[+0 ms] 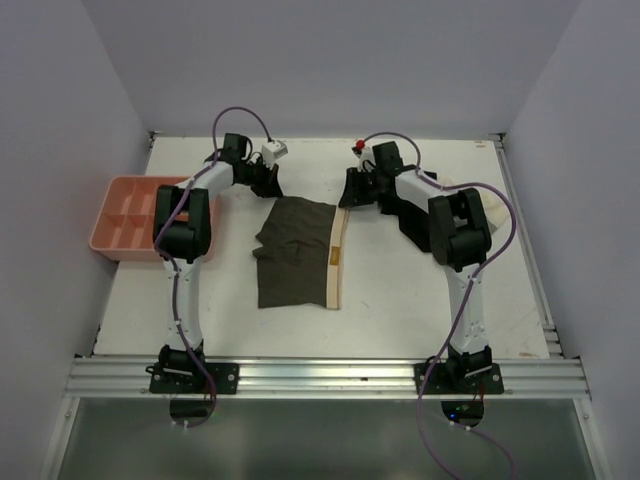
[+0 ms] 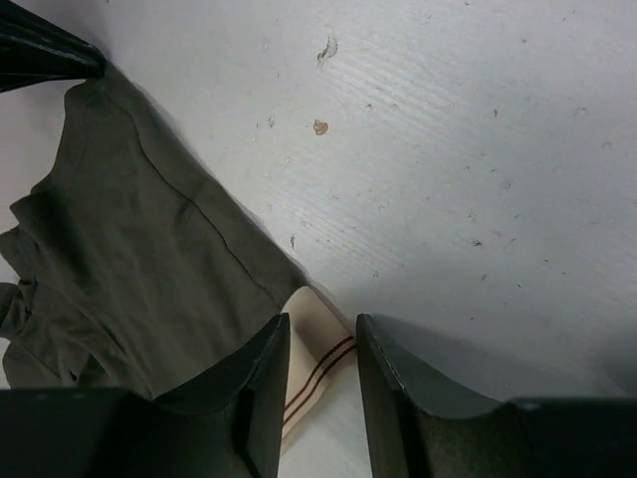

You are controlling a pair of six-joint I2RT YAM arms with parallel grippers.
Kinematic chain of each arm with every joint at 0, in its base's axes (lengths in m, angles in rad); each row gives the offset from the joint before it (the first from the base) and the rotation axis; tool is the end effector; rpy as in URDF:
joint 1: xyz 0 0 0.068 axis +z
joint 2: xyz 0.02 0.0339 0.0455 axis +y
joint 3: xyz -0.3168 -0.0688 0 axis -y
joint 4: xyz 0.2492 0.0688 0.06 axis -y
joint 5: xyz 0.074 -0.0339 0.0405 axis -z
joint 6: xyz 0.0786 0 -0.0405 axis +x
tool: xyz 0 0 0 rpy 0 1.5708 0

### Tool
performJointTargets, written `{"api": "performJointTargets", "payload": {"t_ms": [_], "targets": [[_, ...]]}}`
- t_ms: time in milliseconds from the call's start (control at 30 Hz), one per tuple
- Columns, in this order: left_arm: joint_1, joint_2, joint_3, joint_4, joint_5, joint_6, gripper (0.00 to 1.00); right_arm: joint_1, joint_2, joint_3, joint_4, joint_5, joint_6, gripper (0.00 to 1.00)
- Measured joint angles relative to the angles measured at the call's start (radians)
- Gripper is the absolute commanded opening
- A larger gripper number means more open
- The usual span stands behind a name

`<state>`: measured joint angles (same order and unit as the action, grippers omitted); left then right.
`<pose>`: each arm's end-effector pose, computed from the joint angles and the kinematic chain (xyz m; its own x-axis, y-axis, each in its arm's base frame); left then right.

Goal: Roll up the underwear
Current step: Fold the underwear

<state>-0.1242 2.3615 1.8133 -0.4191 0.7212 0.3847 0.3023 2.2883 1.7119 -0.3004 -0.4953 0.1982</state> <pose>0.5539 -0.1214 0.1481 -0.5828 0.3568 -0.7301 0.7375 0.6095 -0.2909 0.5249 0.2028 0.1566 -0.8282 -0.0768 -0.5551 -0.3969 0.7798 0.4841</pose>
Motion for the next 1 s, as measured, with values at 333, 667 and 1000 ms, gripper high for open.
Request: {"api": "performJointTargets", "payload": {"t_ms": [333,667,1000], "targets": [[0.001,-0.002,-0.006,0.008,0.005,0.0,0.0,-0.014,0.001,-0.04,0.038,-0.047,0.013,0.0],[0.002,-0.008,-0.015,0.014,0.007,0.0,0.0,-0.029,-0.002,-0.041,0.039,-0.035,0.016,0.0],[0.002,-0.047,0.0,-0.017,0.033,0.031,0.0,-0.035,-0.034,0.071,-0.015,-0.012,-0.001,0.0]]}}
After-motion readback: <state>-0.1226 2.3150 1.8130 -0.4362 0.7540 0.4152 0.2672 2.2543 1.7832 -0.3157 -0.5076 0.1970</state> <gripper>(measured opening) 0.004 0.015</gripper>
